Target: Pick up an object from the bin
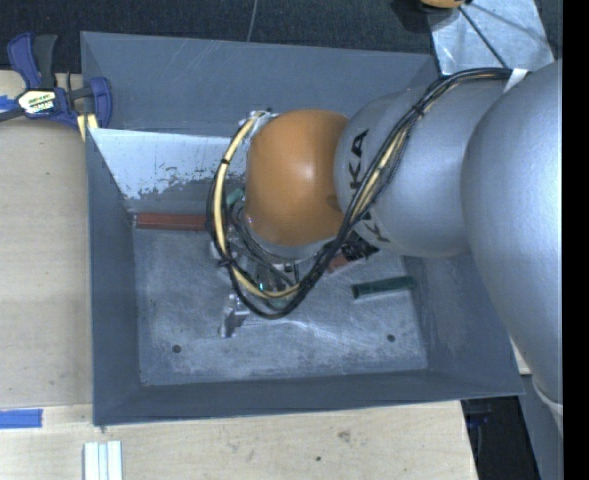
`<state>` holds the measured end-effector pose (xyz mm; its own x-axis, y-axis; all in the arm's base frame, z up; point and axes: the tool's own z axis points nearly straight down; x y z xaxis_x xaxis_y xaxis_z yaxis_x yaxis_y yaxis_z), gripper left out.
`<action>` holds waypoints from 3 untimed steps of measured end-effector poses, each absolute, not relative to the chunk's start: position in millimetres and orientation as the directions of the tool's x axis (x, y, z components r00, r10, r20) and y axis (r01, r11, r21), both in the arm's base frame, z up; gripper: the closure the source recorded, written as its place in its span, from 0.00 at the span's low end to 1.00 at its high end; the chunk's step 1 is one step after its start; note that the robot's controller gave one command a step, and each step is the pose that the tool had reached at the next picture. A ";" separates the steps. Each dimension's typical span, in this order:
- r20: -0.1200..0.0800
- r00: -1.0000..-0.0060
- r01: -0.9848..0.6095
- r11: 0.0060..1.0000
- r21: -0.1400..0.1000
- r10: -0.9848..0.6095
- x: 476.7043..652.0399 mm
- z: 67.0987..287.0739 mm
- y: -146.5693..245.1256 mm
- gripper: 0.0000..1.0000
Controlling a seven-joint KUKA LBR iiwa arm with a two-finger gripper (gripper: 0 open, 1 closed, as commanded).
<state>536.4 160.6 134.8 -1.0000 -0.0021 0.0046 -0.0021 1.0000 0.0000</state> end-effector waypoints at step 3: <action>-0.003 -1.000 0.023 1.000 0.001 0.023 527.1 93.7 90.0 1.00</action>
Offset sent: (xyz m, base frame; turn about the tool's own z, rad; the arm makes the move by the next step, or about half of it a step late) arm 0.0367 -0.0594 -0.0579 -0.0176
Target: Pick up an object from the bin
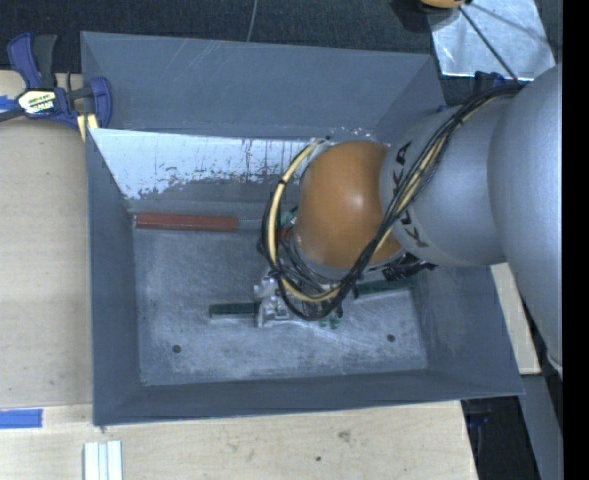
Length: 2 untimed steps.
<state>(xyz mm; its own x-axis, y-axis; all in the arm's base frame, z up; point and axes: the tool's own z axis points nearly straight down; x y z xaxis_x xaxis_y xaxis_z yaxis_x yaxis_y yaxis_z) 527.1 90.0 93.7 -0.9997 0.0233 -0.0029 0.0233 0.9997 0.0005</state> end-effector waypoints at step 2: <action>-0.004 -1.000 0.023 1.000 0.000 0.023 535.2 248.2 91.2 1.00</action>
Offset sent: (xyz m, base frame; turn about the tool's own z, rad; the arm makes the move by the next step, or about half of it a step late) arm 0.0069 0.0015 0.1537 -0.0012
